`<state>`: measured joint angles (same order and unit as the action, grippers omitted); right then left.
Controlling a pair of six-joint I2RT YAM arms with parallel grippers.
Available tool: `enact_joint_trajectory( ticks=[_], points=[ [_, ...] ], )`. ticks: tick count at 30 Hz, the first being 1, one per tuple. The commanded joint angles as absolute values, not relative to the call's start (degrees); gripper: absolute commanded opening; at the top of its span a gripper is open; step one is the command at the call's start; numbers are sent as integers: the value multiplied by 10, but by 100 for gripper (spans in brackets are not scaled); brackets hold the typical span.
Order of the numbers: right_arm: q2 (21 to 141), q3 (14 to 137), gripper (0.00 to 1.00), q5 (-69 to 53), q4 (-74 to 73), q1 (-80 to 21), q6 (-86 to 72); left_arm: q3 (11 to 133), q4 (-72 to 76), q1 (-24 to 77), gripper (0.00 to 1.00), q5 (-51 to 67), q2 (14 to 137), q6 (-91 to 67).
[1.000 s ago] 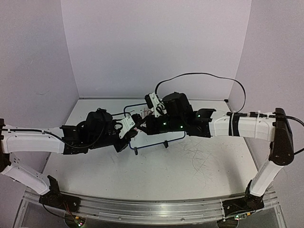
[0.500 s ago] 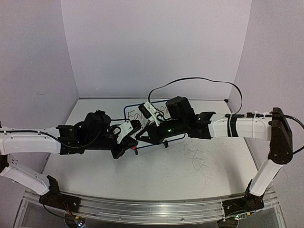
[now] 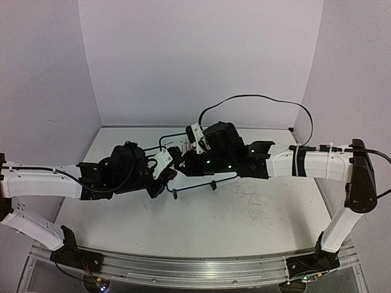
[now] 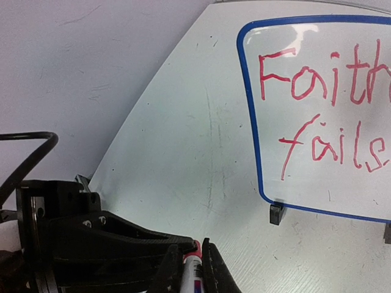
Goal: Write a sentence on the whiteboard
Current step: Insert the whiteboard marker without the cap into the pen cap, then put down the whiteboard marker at the center of the board.
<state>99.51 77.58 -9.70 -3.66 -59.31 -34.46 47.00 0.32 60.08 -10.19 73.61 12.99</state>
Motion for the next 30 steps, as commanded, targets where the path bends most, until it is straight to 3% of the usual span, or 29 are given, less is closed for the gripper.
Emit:
enact_joint_trajectory(
  ticks=[1, 8, 14, 19, 30],
  points=[
    [942, 768, 28, -135, -46, -604, -329, 469, 124, 605, 0, -114, 732, 117],
    [829, 739, 64, -82, -57, -568, -273, 439, 102, 605, 0, -106, 740, 84],
    [681, 693, 86, 111, -96, -567, -208, 434, 79, 605, 0, -78, 753, 59],
    [572, 654, 92, 264, -119, -567, -150, 498, 29, 605, 0, 34, 835, 41],
    [510, 623, 95, 300, -133, -567, -132, 687, -165, 625, 0, 87, 1051, 70]
  ],
)
